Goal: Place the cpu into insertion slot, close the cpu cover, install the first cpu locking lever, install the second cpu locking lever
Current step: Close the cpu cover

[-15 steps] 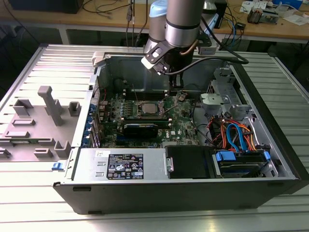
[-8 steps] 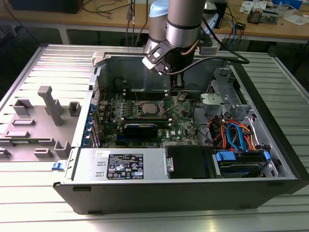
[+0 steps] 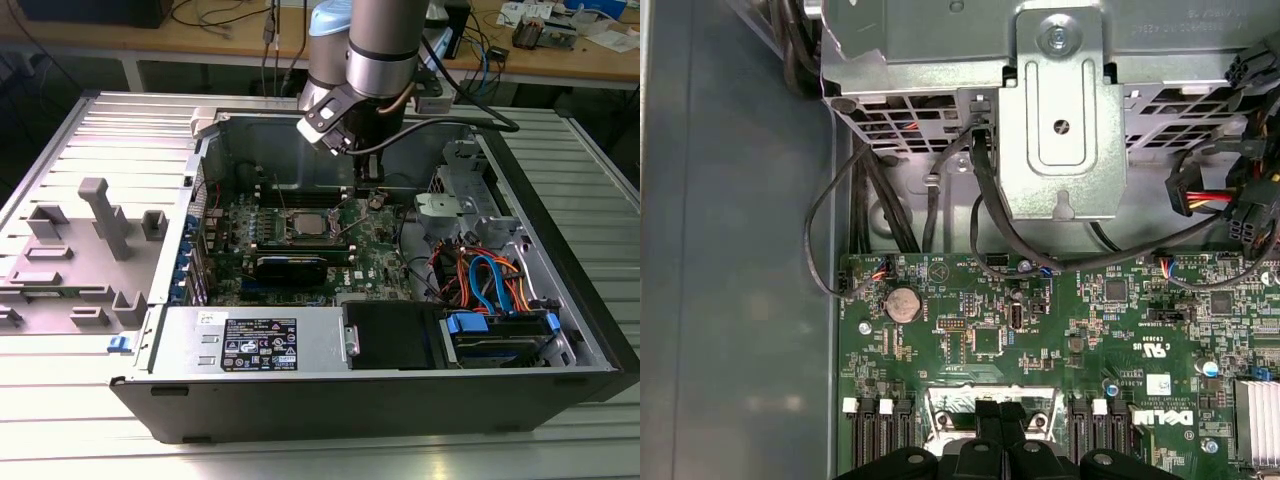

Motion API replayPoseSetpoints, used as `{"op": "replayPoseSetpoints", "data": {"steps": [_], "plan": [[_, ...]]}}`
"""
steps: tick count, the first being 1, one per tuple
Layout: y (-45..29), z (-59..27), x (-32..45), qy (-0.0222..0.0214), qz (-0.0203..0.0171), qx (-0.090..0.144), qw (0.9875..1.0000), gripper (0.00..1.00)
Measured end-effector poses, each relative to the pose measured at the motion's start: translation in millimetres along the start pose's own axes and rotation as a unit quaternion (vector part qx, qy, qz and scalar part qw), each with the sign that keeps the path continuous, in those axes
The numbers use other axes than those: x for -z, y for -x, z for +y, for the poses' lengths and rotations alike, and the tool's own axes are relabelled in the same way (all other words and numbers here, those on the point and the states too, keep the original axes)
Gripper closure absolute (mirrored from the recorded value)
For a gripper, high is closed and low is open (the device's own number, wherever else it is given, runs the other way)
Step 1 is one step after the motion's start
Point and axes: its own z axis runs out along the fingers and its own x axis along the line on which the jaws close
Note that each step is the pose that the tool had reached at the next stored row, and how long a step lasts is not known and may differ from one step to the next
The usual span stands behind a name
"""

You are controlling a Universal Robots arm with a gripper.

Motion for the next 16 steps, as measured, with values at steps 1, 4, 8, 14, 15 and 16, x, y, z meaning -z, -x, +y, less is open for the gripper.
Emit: {"op": "replayPoseSetpoints", "data": {"steps": [1,4,8,14,15,16], "plan": [[0.0,0.3,0.0,0.0,0.0,0.0,1.0,0.89],[0.0,1.4,-0.1,0.0,0.0,0.0,1.0,0.89],[0.0,4.1,-0.2,0.0,0.0,0.0,1.0,0.89],[-0.1,6.8,-0.3,0.0,0.0001,0.0,1.0,0.89],[-0.1,7.1,-0.3,0.0,0.0,0.0,1.0,0.89],[-0.1,7.4,-0.3,0.0,0.0,0.0,1.0,0.89]]}}
